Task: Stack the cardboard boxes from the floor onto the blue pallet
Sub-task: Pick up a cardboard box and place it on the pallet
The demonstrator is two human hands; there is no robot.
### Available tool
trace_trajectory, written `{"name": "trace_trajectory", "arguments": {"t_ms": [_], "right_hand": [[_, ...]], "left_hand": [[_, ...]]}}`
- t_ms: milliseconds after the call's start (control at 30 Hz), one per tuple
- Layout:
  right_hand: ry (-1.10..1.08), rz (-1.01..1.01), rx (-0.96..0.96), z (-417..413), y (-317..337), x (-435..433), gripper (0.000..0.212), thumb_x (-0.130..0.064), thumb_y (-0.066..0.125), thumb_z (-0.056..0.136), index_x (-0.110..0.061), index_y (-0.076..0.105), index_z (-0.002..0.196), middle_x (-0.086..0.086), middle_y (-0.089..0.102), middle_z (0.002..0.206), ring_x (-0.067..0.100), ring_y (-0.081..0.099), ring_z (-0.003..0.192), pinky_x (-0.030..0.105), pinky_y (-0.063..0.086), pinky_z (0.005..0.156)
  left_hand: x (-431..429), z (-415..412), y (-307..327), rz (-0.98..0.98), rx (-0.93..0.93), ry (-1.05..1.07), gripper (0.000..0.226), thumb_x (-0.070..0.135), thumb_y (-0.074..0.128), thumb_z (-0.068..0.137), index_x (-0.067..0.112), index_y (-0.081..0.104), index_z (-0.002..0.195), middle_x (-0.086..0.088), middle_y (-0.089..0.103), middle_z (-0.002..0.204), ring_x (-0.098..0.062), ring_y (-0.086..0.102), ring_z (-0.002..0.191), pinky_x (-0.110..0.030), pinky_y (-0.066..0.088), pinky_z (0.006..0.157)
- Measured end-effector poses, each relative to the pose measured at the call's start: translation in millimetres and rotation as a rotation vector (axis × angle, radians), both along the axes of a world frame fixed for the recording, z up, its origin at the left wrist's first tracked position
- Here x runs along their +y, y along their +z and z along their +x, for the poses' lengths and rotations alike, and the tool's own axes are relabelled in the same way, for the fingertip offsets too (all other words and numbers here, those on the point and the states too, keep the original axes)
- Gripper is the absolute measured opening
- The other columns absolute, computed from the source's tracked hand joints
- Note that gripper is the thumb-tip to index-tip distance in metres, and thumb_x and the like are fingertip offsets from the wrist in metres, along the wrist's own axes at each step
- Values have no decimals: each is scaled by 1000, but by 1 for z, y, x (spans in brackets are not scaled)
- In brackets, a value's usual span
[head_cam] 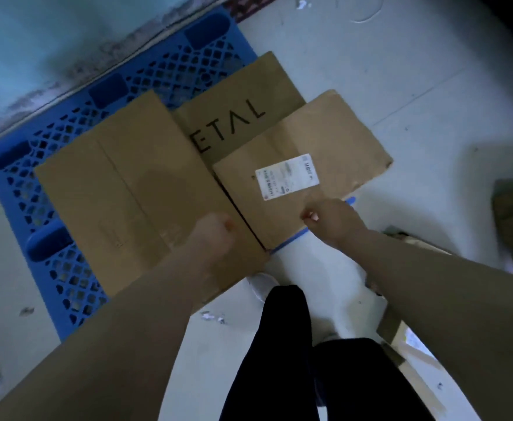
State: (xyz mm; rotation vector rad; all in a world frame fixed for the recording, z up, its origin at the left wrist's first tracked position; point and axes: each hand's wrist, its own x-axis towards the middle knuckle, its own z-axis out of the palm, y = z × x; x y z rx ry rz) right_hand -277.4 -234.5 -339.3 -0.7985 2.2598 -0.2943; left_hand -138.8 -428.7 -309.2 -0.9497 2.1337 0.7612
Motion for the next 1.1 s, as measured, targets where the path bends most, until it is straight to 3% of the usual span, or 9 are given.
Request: {"name": "trace_trajectory", "arguments": {"t_ms": [267,367,500,567,733,967,1100], "right_hand": [[-322,1,-7,11,18,138,23,-24,51,94,-27,70,107,-1,67,117,24,60,110,33,48,91],[-443,-25,-58,37,20,196,23,-22,54,90,-28,72,100,-2,68,114,23,61,110,32,49,91],[-661,-15,-117,73,30,277,23,-19,53,91,-25,73,102,-1,68,115,23,61,108,27,47,88],[-827,-49,-130,89,34,317,21,-18,55,89,-24,73,97,-1,68,110,24,63,99,28,50,82],[-1150,-109,-130,111,38,403,19,-16,57,84,-29,70,82,-5,69,93,20,65,92,32,55,81],[-1483,-97,-142,98,15,466,26,-11,51,87,-30,68,86,-1,71,97,21,65,95,32,53,83],[-1580,-101,-155,78,-8,475,25,-11,52,87,-28,70,91,-2,71,98,18,64,96,29,50,78]], "left_hand": [[107,-60,23,78,62,-242,21,20,57,96,14,63,115,-1,64,118,-13,58,95,-24,45,80],[157,-73,34,59,56,-357,24,19,60,94,13,65,117,0,63,117,-17,59,105,-22,43,83],[230,-78,41,19,64,-513,26,17,61,92,11,66,117,-4,64,122,-21,58,113,-29,46,97],[267,-78,42,30,56,-586,28,17,61,90,10,65,118,-6,63,123,-24,59,114,-29,46,97],[351,-81,35,161,56,-633,29,22,63,87,16,63,116,-7,68,112,-22,65,91,-29,49,83],[418,-111,-2,196,-5,-688,32,24,62,88,15,60,119,-8,67,110,-24,64,103,-28,47,84],[434,-141,-36,170,-37,-677,41,23,60,90,14,55,129,-9,65,121,-25,59,113,-34,46,96]]}}
